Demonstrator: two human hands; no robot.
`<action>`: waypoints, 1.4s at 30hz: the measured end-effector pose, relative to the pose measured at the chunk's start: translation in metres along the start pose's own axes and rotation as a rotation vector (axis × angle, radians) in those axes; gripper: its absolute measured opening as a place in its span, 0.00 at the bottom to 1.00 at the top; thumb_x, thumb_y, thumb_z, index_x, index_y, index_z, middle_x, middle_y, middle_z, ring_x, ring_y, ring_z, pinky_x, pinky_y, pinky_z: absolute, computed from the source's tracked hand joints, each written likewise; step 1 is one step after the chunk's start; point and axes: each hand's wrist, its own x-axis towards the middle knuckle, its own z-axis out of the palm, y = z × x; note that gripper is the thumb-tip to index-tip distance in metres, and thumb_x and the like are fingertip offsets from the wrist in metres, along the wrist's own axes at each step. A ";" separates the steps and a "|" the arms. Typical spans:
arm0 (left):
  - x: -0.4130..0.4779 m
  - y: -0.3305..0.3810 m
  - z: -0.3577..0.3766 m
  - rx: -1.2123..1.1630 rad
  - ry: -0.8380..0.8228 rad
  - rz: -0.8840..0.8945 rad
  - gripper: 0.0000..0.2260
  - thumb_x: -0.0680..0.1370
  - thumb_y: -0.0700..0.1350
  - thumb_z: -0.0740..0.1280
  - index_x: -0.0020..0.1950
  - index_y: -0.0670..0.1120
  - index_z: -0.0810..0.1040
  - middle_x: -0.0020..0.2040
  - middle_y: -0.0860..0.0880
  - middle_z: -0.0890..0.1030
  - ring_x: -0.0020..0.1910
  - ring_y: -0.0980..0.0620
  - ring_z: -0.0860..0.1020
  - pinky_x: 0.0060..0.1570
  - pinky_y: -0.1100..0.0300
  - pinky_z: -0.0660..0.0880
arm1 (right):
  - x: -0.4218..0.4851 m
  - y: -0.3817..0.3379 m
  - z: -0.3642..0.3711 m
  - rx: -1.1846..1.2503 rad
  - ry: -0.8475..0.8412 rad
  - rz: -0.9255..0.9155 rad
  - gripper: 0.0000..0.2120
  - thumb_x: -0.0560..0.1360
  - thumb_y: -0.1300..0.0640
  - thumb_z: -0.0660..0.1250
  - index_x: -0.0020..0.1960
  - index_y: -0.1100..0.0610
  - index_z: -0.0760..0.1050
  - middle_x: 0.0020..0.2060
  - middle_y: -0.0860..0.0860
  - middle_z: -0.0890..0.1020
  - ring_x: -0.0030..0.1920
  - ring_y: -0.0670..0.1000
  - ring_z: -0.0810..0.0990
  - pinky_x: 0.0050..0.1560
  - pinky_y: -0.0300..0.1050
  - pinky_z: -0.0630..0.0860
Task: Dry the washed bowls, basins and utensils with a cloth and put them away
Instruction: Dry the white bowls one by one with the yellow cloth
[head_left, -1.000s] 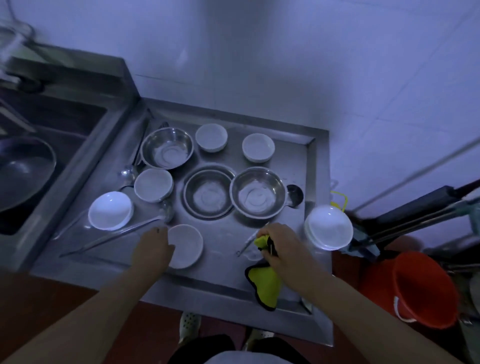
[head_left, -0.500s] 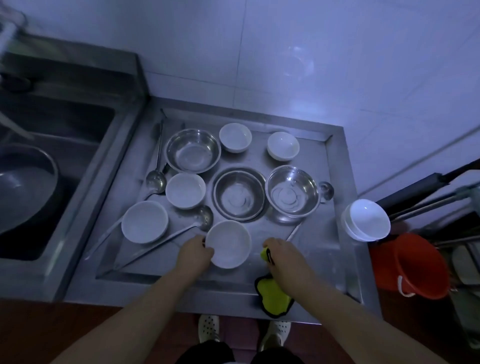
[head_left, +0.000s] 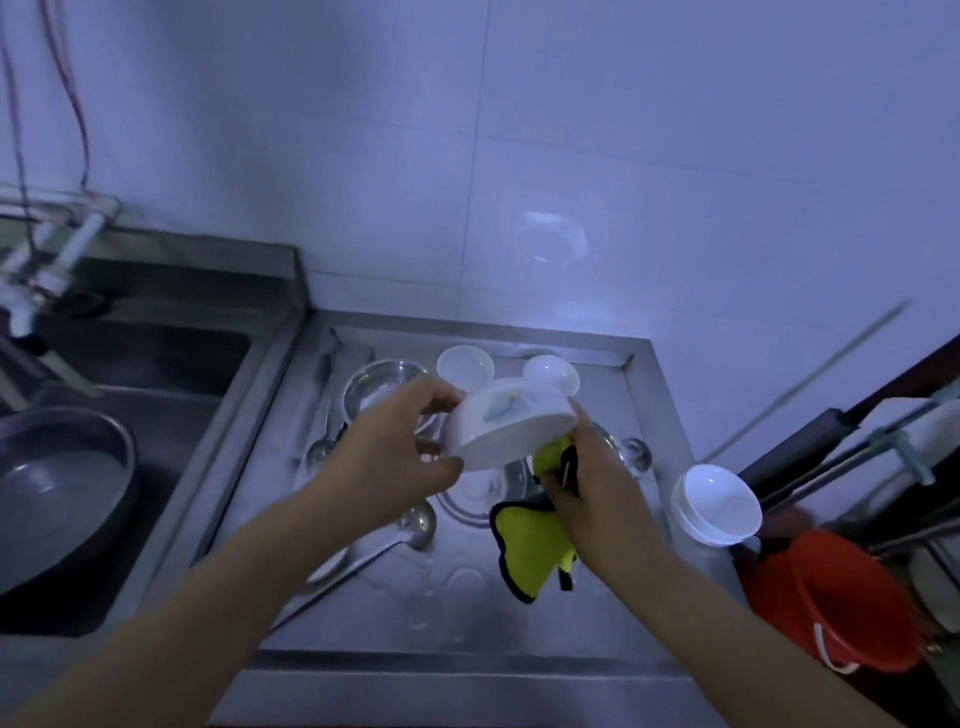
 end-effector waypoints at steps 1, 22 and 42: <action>0.002 0.008 -0.005 0.046 -0.003 0.030 0.19 0.67 0.34 0.73 0.53 0.50 0.75 0.53 0.56 0.78 0.55 0.59 0.76 0.46 0.64 0.78 | 0.002 -0.004 -0.004 0.020 0.001 0.007 0.37 0.76 0.65 0.65 0.76 0.46 0.51 0.58 0.45 0.73 0.56 0.42 0.72 0.49 0.27 0.67; 0.008 0.148 0.030 -0.391 0.243 -0.093 0.12 0.70 0.29 0.71 0.52 0.38 0.77 0.40 0.43 0.82 0.30 0.58 0.80 0.29 0.68 0.75 | 0.001 -0.071 -0.089 0.024 0.239 -0.634 0.14 0.75 0.49 0.58 0.51 0.59 0.69 0.48 0.50 0.68 0.50 0.51 0.68 0.53 0.47 0.69; 0.027 0.180 0.072 -0.447 0.298 -0.117 0.15 0.67 0.30 0.72 0.49 0.44 0.77 0.43 0.46 0.81 0.37 0.53 0.81 0.33 0.63 0.77 | 0.027 -0.019 -0.113 -0.256 0.484 -0.934 0.18 0.73 0.66 0.64 0.62 0.59 0.68 0.54 0.55 0.74 0.54 0.54 0.73 0.60 0.43 0.67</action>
